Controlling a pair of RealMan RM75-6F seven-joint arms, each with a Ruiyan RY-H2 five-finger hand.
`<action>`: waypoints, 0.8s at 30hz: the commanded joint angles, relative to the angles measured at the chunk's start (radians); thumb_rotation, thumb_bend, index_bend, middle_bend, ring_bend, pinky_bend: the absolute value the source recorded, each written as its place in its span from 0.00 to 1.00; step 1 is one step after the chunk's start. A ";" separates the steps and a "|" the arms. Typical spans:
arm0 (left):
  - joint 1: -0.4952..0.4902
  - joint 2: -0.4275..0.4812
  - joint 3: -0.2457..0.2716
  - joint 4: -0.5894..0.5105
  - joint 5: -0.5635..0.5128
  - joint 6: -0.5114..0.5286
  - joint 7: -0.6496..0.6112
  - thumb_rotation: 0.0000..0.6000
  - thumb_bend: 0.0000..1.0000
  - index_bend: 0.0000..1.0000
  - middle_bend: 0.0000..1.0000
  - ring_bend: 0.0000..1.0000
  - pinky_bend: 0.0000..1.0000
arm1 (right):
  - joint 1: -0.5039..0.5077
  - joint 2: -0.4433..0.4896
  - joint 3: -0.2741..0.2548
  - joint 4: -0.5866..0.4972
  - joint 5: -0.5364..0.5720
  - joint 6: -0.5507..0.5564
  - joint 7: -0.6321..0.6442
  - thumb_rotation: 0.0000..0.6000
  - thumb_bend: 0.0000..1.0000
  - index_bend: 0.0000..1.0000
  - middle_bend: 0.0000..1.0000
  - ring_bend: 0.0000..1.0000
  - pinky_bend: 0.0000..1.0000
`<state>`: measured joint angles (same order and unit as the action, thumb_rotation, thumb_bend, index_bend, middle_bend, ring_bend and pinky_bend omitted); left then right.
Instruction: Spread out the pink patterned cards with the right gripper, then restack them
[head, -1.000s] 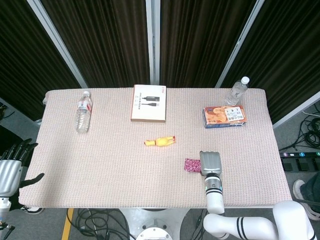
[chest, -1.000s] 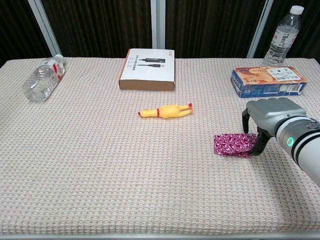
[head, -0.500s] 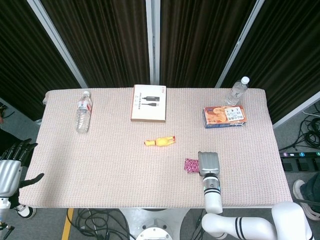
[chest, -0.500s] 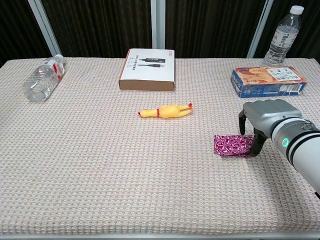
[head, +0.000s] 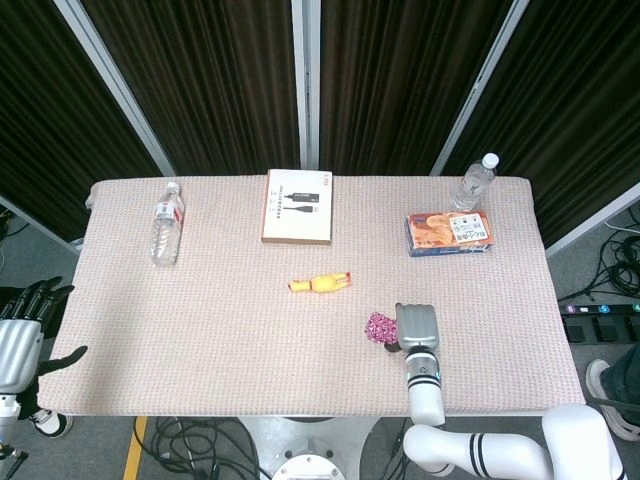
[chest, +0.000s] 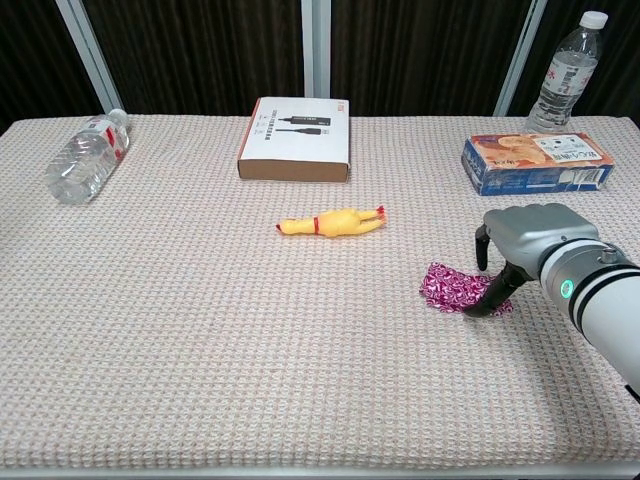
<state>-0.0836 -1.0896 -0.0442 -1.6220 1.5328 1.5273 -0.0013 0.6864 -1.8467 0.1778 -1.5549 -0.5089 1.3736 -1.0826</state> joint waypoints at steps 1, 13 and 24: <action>0.000 0.000 0.001 0.000 0.000 -0.001 0.001 0.91 0.00 0.23 0.22 0.13 0.24 | -0.001 0.004 -0.001 -0.001 -0.001 0.000 -0.003 0.70 0.00 0.39 1.00 0.87 0.90; 0.000 0.000 -0.001 0.001 -0.001 0.000 -0.002 0.92 0.00 0.23 0.22 0.13 0.24 | -0.002 0.011 -0.006 0.008 0.003 -0.014 -0.018 0.69 0.00 0.38 1.00 0.86 0.90; -0.001 -0.001 -0.001 0.001 -0.002 -0.002 0.001 0.92 0.00 0.23 0.22 0.13 0.24 | -0.006 0.027 -0.003 0.024 0.013 -0.028 -0.021 0.69 0.00 0.38 1.00 0.86 0.90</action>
<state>-0.0841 -1.0909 -0.0448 -1.6211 1.5307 1.5255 -0.0006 0.6809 -1.8202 0.1742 -1.5314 -0.4963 1.3451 -1.1040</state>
